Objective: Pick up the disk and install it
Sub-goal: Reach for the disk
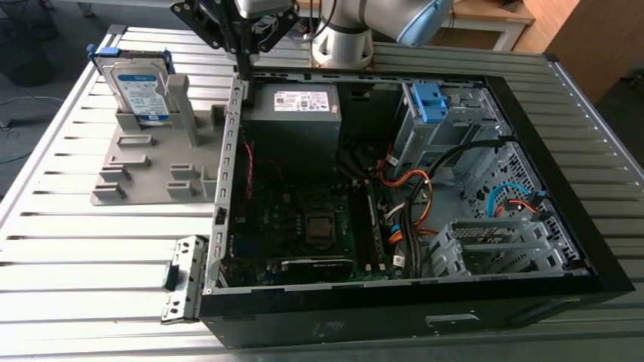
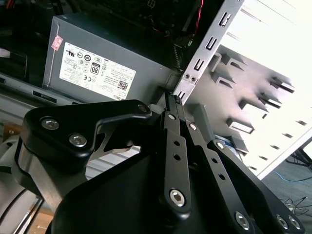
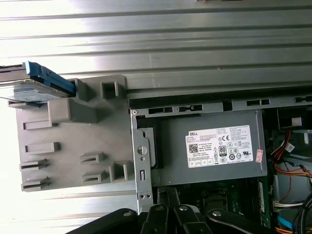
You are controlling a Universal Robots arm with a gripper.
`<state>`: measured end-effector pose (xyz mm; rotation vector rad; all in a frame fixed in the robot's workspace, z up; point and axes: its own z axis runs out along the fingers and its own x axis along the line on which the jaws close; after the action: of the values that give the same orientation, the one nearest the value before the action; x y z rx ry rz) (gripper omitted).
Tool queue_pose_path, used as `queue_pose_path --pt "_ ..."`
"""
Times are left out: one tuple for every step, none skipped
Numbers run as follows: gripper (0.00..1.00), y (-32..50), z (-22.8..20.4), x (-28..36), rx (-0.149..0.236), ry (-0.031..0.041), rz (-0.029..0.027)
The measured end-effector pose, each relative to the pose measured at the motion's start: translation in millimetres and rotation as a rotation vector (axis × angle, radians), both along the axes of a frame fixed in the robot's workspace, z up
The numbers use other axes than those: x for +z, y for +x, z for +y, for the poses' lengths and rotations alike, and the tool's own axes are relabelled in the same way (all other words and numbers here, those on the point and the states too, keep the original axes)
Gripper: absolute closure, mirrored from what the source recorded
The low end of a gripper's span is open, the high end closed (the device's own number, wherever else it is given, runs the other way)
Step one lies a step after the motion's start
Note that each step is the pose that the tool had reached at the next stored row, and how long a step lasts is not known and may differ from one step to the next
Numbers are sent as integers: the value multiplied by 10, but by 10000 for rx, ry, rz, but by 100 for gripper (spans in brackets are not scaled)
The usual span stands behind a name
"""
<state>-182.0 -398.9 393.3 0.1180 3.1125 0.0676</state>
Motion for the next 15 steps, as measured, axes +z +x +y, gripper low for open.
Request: queue_pose_path --pt "89 -4 0 0 0 0 0" --pt "89 -7 0 0 0 0 0" --pt "89 -11 0 0 0 0 0" --pt "89 -14 0 0 0 0 0" --pt "89 -18 0 0 0 0 0" --pt "89 -23 0 0 0 0 0" --pt "89 -29 0 0 0 0 0" --pt "89 -34 0 0 0 0 0" --pt "89 -39 0 0 0 0 0" --pt "89 -44 0 0 0 0 0" --pt "89 -49 0 0 0 1 -1" --pt "89 -53 0 0 0 0 0" --pt "89 -57 0 0 0 0 0" --pt "89 -62 0 0 -1 0 0" --pt "89 -65 0 0 0 1 0"
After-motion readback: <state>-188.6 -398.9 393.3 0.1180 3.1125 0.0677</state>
